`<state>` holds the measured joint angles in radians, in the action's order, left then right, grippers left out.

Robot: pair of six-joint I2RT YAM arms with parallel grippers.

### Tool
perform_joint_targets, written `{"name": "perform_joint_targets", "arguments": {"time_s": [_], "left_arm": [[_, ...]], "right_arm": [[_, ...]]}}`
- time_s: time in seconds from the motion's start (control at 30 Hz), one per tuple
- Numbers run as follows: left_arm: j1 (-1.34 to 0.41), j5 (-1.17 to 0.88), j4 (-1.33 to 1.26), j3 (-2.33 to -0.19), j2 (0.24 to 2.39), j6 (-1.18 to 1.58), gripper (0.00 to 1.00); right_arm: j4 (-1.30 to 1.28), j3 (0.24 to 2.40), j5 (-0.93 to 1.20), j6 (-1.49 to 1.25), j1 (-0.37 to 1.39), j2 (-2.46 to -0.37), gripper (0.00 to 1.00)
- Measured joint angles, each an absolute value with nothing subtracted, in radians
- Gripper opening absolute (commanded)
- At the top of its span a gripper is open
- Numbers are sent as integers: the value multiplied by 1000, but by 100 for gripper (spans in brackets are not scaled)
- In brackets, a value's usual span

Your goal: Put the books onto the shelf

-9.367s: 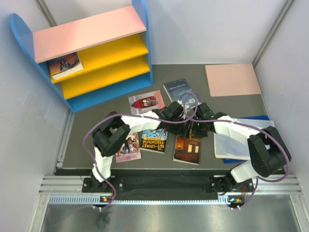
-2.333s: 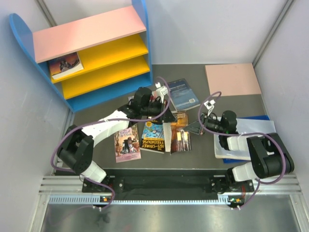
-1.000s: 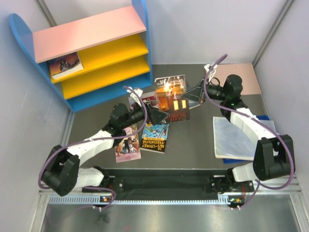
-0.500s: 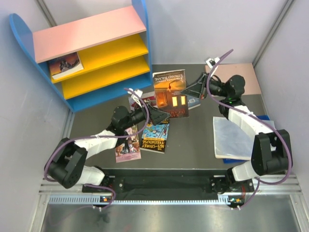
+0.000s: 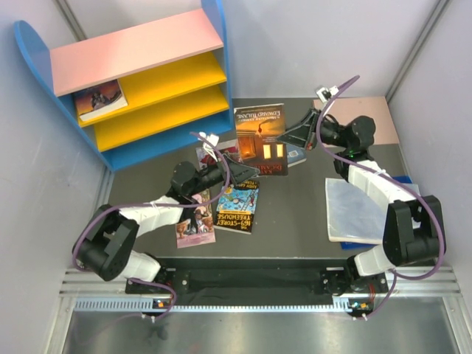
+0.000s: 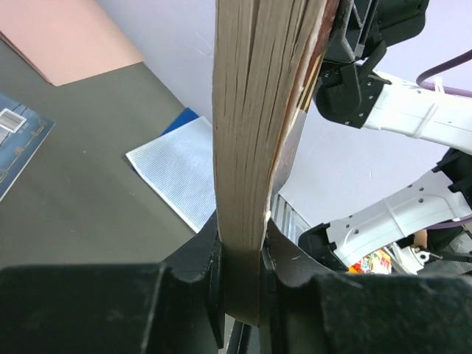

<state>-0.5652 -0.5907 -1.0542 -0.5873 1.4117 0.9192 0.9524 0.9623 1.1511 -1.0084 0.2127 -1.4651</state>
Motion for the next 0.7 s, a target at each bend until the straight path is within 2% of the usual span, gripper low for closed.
{"name": "perform_joint_targets", "arguments": {"time_s": [0.07, 0.1, 0.17, 0.2, 0.37, 0.47, 0.7], "left_arm": [[-565, -587, -1028, -589, 1406, 917, 0], [-564, -585, -998, -593, 1398, 908, 0], [-564, -576, -893, -619, 1369, 881, 0], [-563, -572, -824, -640, 1348, 854, 0], [-559, -503, -476, -822, 1265, 721, 0], [-522, -472, -326, -991, 1255, 656, 0], [-446, -430, -102, -1289, 1270, 595, 0]], "right_arm": [[918, 962, 1145, -982, 213, -1465, 2], [889, 963, 1137, -963, 213, -1464, 10], [822, 965, 1116, -916, 213, -1458, 19], [768, 970, 1096, -883, 212, -1451, 29], [491, 1005, 1014, -663, 216, -1385, 46], [371, 1005, 966, -566, 217, -1338, 52], [253, 979, 884, -455, 219, -1269, 56]]}}
